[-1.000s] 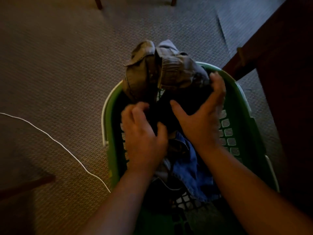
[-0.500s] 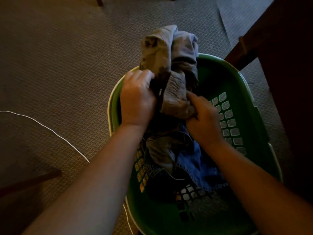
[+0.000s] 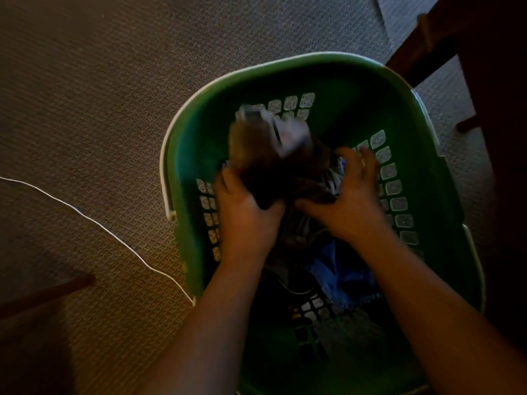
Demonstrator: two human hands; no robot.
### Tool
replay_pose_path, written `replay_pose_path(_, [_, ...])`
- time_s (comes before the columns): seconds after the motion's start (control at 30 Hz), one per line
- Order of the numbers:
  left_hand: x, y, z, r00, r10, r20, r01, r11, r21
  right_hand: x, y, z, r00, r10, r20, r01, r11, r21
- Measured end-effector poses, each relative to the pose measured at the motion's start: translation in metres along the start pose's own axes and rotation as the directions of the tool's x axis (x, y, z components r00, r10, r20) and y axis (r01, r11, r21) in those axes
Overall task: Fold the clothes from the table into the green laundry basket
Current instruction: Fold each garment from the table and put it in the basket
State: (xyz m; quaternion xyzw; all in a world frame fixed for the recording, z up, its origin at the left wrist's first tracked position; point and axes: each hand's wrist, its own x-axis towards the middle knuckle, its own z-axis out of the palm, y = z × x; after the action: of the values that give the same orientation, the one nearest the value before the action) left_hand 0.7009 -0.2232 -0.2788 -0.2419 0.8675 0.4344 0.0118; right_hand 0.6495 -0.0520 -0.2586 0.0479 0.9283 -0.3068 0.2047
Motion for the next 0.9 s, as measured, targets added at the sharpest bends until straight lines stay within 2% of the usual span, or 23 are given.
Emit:
replay_pose_path(0.03, [0.004, 0.004, 0.004, 0.995, 0.053, 0.081, -0.055, 0.998, 0.023, 0.007, 0.001, 0.009, 0.989, -0.022, 0.145, 0.042, 0.989, -0.141])
replay_pose_path(0.07, [0.008, 0.001, 0.012, 0.974, 0.061, 0.218, -0.093, 0.986, 0.141, 0.012, 0.005, 0.022, 0.957, 0.017, 0.291, 0.069, 0.957, -0.282])
replay_pose_path(0.1, [0.011, -0.003, 0.019, 0.924, -0.011, 0.381, -0.126, 0.934, 0.334, 0.016, 0.013, 0.037, 0.915, 0.088, 0.394, 0.088, 0.909, -0.407])
replay_pose_path(0.13, [0.011, -0.012, 0.028, 0.847, -0.154, 0.509, -0.134, 0.864, 0.485, 0.019, 0.023, 0.049, 0.879, 0.160, 0.450, 0.092, 0.868, -0.489])
replay_pose_path(0.2, [0.016, -0.026, 0.041, 0.686, -0.385, 0.617, -0.107, 0.786, 0.609, 0.021, 0.040, 0.063, 0.847, 0.231, 0.479, 0.062, 0.852, -0.520])
replay_pose_path(0.27, [0.023, -0.036, 0.053, 0.631, -0.446, 0.635, -0.042, 0.798, 0.602, 0.028, 0.051, 0.072, 0.871, 0.257, 0.418, -0.051, 0.895, -0.443])
replay_pose_path(0.33, [0.034, -0.043, 0.064, 0.627, -0.479, 0.614, 0.000, 0.788, 0.616, 0.039, 0.058, 0.083, 0.878, 0.275, 0.392, -0.049, 0.866, -0.497])
replay_pose_path(0.4, [0.044, -0.054, 0.078, 0.637, -0.510, 0.577, 0.035, 0.768, 0.640, 0.051, 0.064, 0.101, 0.870, 0.273, 0.410, 0.053, 0.776, -0.629])
replay_pose_path(0.47, [0.050, -0.064, 0.092, 0.652, -0.535, 0.537, 0.108, 0.767, 0.633, 0.057, 0.073, 0.121, 0.903, 0.227, 0.365, 0.132, 0.663, -0.737])
replay_pose_path(0.57, [0.058, -0.088, 0.116, 0.639, -0.591, 0.492, 0.196, 0.744, 0.639, 0.064, 0.087, 0.140, 0.917, 0.225, 0.328, 0.146, 0.577, -0.804])
replay_pose_path(0.67, [0.069, -0.108, 0.129, 0.625, -0.603, 0.495, 0.166, 0.722, 0.671, 0.068, 0.086, 0.140, 0.911, 0.220, 0.350, 0.181, 0.549, -0.816])
replay_pose_path(0.73, [0.066, -0.111, 0.123, 0.633, -0.580, 0.513, 0.123, 0.729, 0.673, 0.061, 0.077, 0.130, 0.903, 0.212, 0.375, 0.198, 0.568, -0.799])
replay_pose_path(0.83, [0.046, -0.099, 0.100, 0.695, -0.458, 0.554, -0.083, 0.715, 0.694, 0.038, 0.065, 0.104, 0.900, 0.163, 0.405, 0.221, 0.629, -0.745])
replay_pose_path(0.9, [0.028, -0.082, 0.077, 0.706, -0.376, 0.600, -0.178, 0.726, 0.664, 0.020, 0.052, 0.085, 0.880, 0.170, 0.442, 0.222, 0.677, -0.702])
